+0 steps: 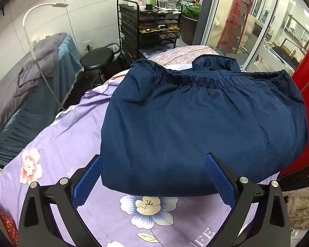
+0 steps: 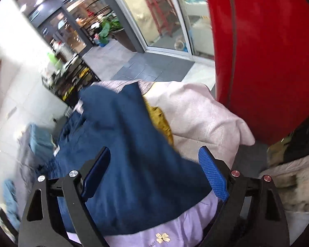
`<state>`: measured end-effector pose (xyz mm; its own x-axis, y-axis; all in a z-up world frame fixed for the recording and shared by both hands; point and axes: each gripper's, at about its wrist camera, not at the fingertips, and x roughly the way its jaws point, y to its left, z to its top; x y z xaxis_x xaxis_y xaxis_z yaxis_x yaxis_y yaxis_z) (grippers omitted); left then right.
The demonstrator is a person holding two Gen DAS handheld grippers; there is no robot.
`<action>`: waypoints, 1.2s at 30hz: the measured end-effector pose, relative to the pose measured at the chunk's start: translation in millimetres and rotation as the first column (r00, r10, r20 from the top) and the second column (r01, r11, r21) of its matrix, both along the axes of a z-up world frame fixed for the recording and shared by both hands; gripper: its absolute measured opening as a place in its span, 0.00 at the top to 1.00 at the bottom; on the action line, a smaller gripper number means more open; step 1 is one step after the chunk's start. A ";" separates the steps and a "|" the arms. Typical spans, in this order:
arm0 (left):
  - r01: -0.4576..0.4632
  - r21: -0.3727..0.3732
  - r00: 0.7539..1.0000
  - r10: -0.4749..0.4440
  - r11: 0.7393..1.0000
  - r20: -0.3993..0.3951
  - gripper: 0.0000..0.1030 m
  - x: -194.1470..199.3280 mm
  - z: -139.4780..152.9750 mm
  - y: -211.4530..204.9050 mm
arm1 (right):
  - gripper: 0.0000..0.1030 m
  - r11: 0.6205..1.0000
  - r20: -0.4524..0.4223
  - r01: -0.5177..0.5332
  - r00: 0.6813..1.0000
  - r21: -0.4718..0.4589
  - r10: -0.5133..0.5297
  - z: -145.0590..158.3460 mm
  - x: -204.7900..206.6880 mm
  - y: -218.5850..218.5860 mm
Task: Fold large clothes
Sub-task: 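Lower the jacket bundle onto the sheet and open both grippers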
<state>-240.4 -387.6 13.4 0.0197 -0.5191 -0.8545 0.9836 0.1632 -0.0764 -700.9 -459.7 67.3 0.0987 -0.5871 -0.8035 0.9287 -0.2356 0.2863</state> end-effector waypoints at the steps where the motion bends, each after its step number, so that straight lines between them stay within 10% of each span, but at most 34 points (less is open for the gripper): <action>1: -0.003 -0.003 1.000 0.003 1.000 0.016 0.06 -2.2 1.1 2.6 | 0.15 1.000 -0.029 -0.009 1.000 0.001 0.009 2.4 9.7 3.4; 16: 0.079 0.026 0.993 -0.081 0.997 0.082 0.06 -54.3 13.7 32.5 | 0.15 0.891 -0.259 -0.413 0.854 0.187 0.451 4.0 200.1 53.8; 20: 0.086 0.034 0.991 -0.089 0.996 0.098 0.06 -63.2 15.5 37.5 | 0.15 0.874 -0.344 -0.447 0.804 0.190 0.485 12.1 216.5 69.0; 36: 0.059 0.104 0.995 -0.067 0.993 0.078 0.06 -68.8 11.6 46.9 | 0.15 0.866 -0.411 -0.444 0.762 0.231 0.500 15.0 226.7 88.9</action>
<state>-309.3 -340.7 25.1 0.0614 -0.4322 -0.8997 0.9944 0.1037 0.0181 -474.2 -370.8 82.3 -0.0428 -0.4645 -0.8846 0.9472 0.2627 -0.1838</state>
